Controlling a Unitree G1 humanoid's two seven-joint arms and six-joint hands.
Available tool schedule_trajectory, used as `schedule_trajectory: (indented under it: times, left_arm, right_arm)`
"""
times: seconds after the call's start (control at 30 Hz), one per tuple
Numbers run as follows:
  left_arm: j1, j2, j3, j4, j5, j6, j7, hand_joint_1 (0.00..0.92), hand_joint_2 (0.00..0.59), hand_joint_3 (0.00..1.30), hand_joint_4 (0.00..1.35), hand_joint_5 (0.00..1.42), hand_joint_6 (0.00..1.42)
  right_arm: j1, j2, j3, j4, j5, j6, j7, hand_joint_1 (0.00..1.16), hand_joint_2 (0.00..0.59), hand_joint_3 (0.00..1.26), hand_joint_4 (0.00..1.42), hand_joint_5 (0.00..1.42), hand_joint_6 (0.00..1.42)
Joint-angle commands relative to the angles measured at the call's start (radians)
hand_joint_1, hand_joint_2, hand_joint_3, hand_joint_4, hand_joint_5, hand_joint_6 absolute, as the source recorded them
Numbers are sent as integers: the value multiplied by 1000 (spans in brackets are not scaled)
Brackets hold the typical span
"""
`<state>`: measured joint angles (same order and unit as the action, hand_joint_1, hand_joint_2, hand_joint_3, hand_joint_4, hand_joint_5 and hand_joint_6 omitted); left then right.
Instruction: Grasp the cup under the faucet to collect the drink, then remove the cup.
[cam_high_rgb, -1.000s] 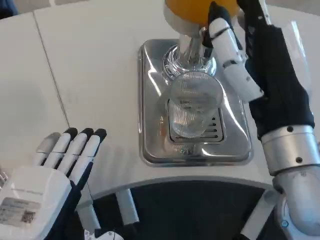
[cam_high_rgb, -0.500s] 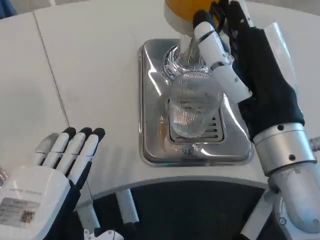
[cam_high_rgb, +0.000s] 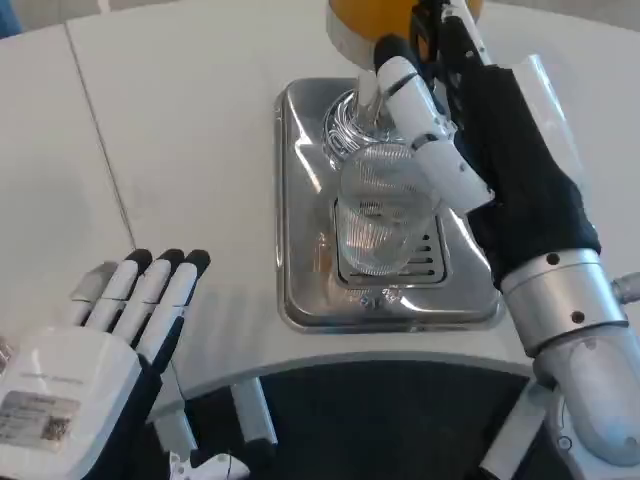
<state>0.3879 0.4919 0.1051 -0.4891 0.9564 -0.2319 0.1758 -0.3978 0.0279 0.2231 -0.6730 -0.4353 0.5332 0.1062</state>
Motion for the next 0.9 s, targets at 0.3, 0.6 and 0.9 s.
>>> schedule_trajectory:
  times: [0.3,0.6,0.9]
  left_arm:
    - [-8,-9,-14,26,-10,-2,1,101,87,0,0,0,43]
    - [-26,-15,-22,46,-20,-14,16,98,87,0,0,0,44]
    - [-46,-19,-34,55,-21,-19,17,61,89,0,0,0,54]
  right_arm:
    - [-52,-61,60,-40,-95,124,67,1,484,0,0,0,0]
    - [-148,-156,191,-78,-312,342,259,0,480,33,0,0,0]
    - [-238,-207,293,-67,-573,385,449,0,486,91,1,14,14]
